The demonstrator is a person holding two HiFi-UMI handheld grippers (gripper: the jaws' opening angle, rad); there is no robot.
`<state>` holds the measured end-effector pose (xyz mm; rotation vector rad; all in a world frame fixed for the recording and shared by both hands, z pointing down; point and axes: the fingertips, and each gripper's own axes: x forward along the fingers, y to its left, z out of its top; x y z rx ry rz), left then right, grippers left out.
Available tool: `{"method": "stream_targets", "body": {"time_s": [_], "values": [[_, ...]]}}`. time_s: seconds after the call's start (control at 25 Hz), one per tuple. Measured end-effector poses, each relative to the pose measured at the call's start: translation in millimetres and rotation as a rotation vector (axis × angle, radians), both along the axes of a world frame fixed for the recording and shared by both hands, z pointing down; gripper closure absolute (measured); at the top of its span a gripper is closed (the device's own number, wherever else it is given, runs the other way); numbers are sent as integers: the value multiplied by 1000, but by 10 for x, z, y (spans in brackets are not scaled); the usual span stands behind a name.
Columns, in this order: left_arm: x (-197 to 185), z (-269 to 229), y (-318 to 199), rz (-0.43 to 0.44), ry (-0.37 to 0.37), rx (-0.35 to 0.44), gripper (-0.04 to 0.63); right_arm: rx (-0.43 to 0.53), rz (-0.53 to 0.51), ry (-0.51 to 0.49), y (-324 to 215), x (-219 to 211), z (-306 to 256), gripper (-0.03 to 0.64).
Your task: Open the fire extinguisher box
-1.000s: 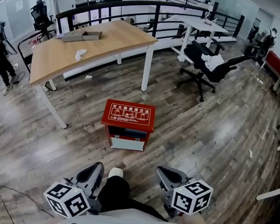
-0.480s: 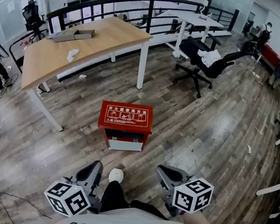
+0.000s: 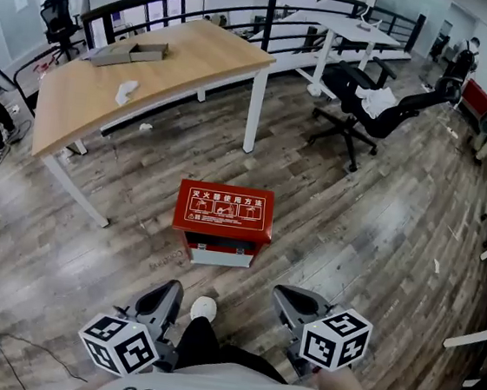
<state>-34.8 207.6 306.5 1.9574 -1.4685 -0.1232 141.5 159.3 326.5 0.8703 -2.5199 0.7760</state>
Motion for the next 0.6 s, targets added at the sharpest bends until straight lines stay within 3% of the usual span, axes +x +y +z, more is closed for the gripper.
{"method": "stream_targets", "body": {"time_s": [0.6], "values": [[-368, 63, -650, -12, 23, -42, 591, -39, 18, 18, -626, -278, 70, 607]]}}
